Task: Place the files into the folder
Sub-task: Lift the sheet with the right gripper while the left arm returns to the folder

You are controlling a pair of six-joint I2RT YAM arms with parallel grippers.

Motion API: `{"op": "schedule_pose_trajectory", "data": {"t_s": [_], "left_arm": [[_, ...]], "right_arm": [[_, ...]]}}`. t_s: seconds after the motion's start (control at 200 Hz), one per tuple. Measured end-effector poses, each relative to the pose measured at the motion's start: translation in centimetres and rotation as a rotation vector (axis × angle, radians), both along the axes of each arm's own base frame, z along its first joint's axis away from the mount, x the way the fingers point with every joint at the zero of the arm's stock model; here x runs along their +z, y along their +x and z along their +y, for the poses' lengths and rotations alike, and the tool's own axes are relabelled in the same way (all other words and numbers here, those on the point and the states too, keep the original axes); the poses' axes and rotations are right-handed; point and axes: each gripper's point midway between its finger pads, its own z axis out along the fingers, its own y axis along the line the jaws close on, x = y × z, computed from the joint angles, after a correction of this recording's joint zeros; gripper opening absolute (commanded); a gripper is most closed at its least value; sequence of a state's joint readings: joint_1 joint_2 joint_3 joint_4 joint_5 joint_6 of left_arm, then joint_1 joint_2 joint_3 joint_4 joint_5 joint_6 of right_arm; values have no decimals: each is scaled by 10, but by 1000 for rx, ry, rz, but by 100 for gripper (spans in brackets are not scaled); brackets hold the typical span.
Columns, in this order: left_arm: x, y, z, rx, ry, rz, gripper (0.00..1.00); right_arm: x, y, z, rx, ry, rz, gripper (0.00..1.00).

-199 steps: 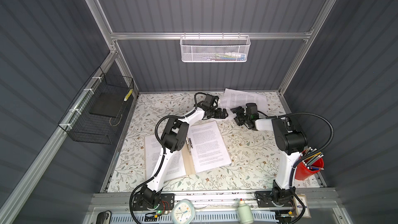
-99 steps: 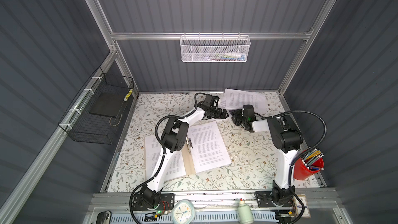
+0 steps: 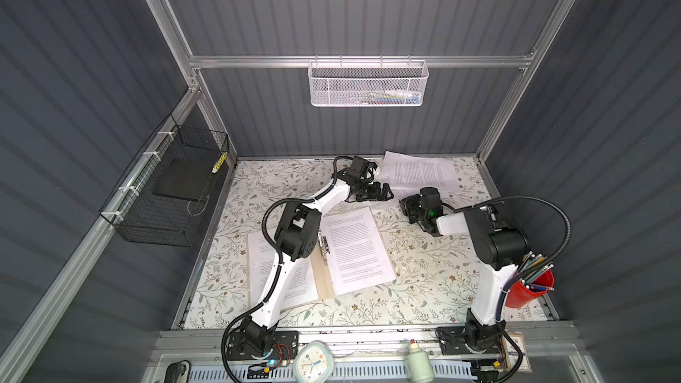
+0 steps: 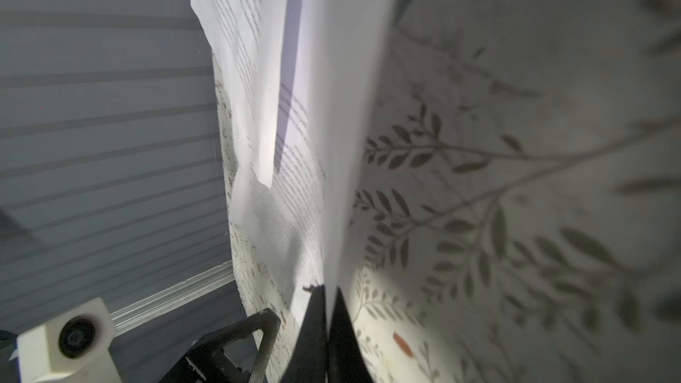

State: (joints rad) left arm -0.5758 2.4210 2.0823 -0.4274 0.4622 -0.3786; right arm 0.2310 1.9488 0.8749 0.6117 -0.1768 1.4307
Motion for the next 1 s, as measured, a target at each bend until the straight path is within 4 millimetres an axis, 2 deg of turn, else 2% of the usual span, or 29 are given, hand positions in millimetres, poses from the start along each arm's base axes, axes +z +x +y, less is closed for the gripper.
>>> {"op": "schedule_pose_trajectory", "data": {"t_s": [0.115,0.285,0.39,0.49,0.57,0.705,0.785,0.88,1.0], "left_arm": [[48,1,5,7,-42,-60,100],[141,-10,19,24,-122,-197,100],[173,-21,32,43,-145,-244,100],[175,-31,42,59,-137,-249,100],[163,-38,49,71,-110,-229,100],[136,-53,64,92,-51,-182,100],[131,-65,78,110,-16,-174,100],[143,-81,95,132,6,-210,100],[175,-102,120,161,17,-307,100]], "right_arm": [[26,-11,-16,-48,29,-42,0],[50,-35,-37,-103,67,-73,0],[58,-55,-43,-114,81,-73,0],[73,-70,-44,-105,92,-87,0],[92,-79,-44,-91,91,-115,0],[136,-96,-43,-41,51,-195,0],[159,-105,-43,-8,10,-233,0],[183,-115,-42,53,-67,-269,0],[208,-117,-33,160,-155,-295,0]]}}
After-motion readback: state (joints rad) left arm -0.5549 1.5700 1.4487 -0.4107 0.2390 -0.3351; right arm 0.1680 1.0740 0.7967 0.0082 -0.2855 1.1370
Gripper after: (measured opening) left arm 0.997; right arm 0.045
